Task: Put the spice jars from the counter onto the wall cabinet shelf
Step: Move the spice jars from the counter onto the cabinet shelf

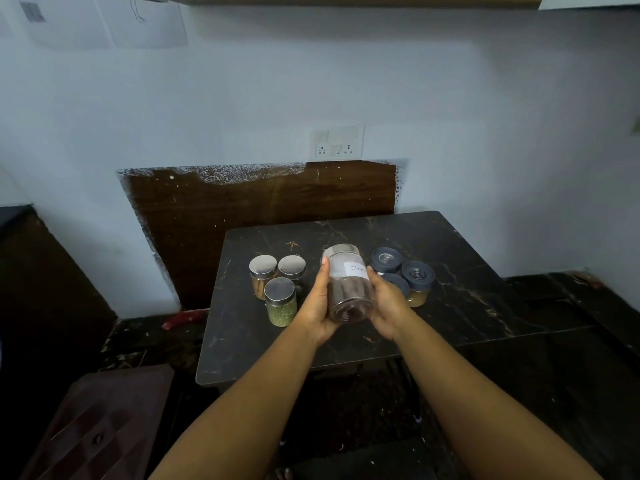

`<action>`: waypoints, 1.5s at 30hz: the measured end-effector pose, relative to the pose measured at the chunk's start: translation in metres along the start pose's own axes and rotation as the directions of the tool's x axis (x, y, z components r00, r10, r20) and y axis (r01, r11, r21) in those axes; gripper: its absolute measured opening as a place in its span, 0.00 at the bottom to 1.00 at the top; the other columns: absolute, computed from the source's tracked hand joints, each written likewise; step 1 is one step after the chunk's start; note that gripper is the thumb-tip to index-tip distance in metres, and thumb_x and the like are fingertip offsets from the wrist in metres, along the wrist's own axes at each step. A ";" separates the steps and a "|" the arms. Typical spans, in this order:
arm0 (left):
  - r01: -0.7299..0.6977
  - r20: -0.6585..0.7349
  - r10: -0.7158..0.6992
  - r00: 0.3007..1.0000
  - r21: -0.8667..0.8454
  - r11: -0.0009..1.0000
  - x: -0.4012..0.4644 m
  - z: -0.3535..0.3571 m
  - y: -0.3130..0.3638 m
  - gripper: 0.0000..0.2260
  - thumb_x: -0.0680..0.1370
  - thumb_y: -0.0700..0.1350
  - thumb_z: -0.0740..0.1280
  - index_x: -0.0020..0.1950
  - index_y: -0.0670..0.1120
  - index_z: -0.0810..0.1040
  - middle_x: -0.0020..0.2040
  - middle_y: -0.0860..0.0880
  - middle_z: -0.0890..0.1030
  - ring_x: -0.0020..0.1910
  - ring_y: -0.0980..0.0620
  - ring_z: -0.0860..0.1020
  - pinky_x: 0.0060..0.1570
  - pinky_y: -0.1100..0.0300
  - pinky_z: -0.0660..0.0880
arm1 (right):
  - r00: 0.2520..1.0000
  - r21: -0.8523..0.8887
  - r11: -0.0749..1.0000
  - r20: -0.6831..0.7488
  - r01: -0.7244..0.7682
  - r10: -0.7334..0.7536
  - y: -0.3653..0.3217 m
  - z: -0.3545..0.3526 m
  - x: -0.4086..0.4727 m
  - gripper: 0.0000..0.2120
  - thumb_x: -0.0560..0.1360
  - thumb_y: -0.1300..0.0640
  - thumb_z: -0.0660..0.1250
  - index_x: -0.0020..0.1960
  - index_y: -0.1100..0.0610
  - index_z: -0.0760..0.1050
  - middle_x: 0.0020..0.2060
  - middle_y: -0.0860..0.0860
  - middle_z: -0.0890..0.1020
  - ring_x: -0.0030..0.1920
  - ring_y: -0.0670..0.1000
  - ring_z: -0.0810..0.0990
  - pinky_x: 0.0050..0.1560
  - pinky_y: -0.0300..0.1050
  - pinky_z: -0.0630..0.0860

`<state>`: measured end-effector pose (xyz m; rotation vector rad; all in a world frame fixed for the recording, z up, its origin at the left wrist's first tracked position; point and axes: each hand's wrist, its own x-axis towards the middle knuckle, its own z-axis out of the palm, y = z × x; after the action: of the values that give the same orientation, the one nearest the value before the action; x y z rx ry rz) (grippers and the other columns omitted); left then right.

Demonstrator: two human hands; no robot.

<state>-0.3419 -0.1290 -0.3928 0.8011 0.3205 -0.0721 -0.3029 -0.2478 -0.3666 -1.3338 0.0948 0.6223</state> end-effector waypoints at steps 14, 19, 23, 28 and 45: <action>-0.010 -0.049 0.013 0.999 0.057 0.998 0.016 -0.008 0.035 0.28 0.81 0.63 0.49 0.68 0.47 0.74 0.65 0.42 0.78 0.64 0.41 0.76 0.63 0.41 0.72 | 0.948 -0.220 0.955 0.289 0.198 -0.129 -0.011 0.005 0.028 0.48 0.64 0.45 0.77 0.75 0.37 0.54 0.68 0.48 0.72 0.66 0.54 0.73 0.64 0.59 0.74; -0.103 -0.053 0.107 0.993 0.063 0.993 0.032 -0.008 0.064 0.21 0.81 0.53 0.59 0.69 0.42 0.74 0.66 0.38 0.77 0.66 0.39 0.74 0.67 0.43 0.69 | 0.945 -0.389 0.867 0.226 0.311 -0.238 -0.026 0.025 0.042 0.55 0.65 0.62 0.77 0.76 0.37 0.46 0.70 0.47 0.68 0.67 0.50 0.69 0.62 0.50 0.74; -0.183 -0.054 0.192 0.980 0.138 0.973 0.048 -0.010 0.091 0.20 0.80 0.52 0.63 0.68 0.43 0.75 0.64 0.41 0.79 0.63 0.42 0.77 0.60 0.48 0.76 | 0.957 -0.437 0.852 0.147 0.289 -0.250 -0.045 0.045 0.060 0.46 0.65 0.58 0.79 0.74 0.45 0.56 0.67 0.48 0.72 0.67 0.52 0.70 0.65 0.53 0.71; -0.282 -0.090 0.305 0.948 0.210 0.936 0.076 -0.012 0.144 0.19 0.79 0.52 0.65 0.66 0.45 0.76 0.63 0.41 0.80 0.61 0.44 0.79 0.50 0.52 0.79 | 0.964 -0.487 0.833 0.178 0.262 -0.198 -0.087 0.082 0.095 0.43 0.61 0.52 0.81 0.70 0.44 0.63 0.66 0.48 0.73 0.67 0.54 0.71 0.67 0.58 0.70; -0.648 0.120 0.686 0.717 0.477 0.594 0.119 0.054 0.374 0.20 0.83 0.56 0.54 0.72 0.49 0.65 0.64 0.46 0.76 0.62 0.48 0.76 0.64 0.48 0.74 | 0.672 -0.437 0.540 0.244 0.720 -0.699 -0.274 0.220 0.150 0.47 0.67 0.49 0.77 0.77 0.47 0.54 0.68 0.51 0.70 0.60 0.49 0.74 0.57 0.44 0.71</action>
<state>-0.1460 0.0993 -0.1350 1.4019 0.0424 0.6279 -0.1101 -0.0164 -0.1310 -1.7013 -0.6836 -0.0625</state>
